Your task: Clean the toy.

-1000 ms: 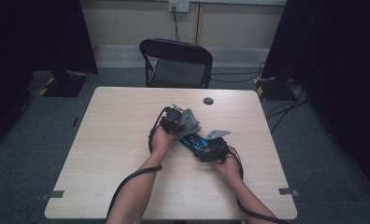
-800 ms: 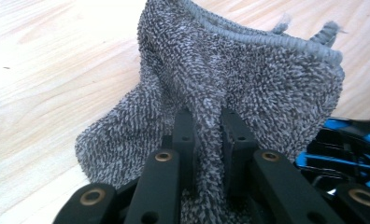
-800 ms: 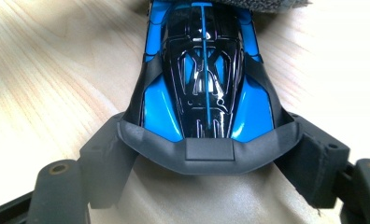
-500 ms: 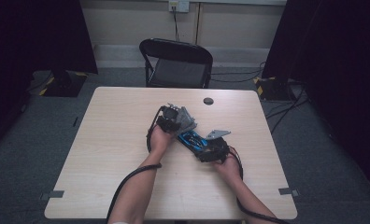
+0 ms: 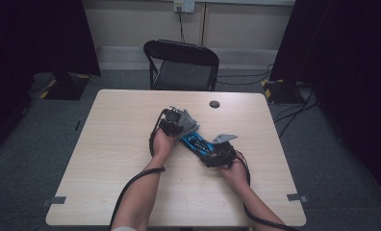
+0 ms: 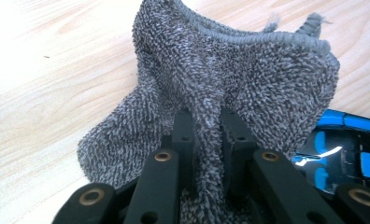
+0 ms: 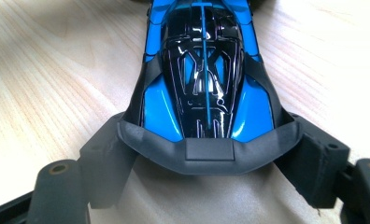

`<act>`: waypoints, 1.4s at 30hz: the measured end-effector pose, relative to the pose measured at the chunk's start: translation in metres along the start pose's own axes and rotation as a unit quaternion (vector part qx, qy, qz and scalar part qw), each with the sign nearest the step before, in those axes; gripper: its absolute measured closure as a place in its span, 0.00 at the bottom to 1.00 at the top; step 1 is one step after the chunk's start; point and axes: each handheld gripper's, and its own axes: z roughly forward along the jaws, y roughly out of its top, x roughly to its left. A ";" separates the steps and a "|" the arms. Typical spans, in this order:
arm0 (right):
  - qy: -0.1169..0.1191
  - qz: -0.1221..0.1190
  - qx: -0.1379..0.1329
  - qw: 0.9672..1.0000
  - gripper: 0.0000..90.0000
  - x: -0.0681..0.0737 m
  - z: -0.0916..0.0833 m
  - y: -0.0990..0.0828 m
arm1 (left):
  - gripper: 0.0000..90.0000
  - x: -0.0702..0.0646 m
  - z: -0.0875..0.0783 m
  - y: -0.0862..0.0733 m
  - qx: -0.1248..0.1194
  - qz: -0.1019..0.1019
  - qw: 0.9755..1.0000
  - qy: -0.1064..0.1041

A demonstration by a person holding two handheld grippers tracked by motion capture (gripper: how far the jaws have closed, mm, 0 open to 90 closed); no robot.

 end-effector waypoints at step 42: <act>0.000 0.000 0.000 1.000 0.27 0.000 0.000 0.000 | 0.87 0.026 -0.036 0.014 -0.025 -0.006 1.000 0.016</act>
